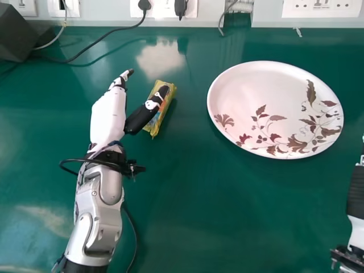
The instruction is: Pick up biscuit and place it in the plate
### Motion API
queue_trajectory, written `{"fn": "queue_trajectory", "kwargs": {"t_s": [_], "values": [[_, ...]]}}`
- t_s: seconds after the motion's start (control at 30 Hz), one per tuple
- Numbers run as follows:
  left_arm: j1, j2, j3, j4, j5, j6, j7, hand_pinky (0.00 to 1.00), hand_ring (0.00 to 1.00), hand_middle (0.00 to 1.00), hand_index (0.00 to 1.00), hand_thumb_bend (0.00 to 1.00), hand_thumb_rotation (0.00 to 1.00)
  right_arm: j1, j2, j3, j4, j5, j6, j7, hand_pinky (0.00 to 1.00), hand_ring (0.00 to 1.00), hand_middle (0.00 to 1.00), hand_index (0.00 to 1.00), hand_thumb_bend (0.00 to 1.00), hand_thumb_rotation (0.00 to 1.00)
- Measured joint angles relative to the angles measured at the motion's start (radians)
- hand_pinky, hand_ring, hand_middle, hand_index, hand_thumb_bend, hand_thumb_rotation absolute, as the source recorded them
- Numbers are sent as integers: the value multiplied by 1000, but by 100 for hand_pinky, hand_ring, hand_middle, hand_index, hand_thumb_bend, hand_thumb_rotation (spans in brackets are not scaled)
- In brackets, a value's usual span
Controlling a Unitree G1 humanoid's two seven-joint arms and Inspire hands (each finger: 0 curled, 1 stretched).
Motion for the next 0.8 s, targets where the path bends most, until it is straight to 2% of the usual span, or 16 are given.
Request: {"fn": "queue_trajectory", "kwargs": {"t_s": [0.2, 0.5, 0.8], "values": [[-43, -15, -16, 47, 1, 30, 11, 68, 82, 99, 94, 100, 58, -6, -2, -2, 1, 12, 7, 0, 92, 100, 100, 100, 96, 27], [-94, -37, -65, 99, 1, 69, 12, 67, 81, 97, 96, 100, 61, -6, -2, -4, -6, 14, 15, -3, 94, 100, 100, 99, 99, 30], [-134, -42, -82, 160, -11, 107, 7, 67, 82, 97, 96, 100, 61, -5, -2, -2, -21, 13, 20, -13, 88, 100, 100, 99, 100, 28]]}}
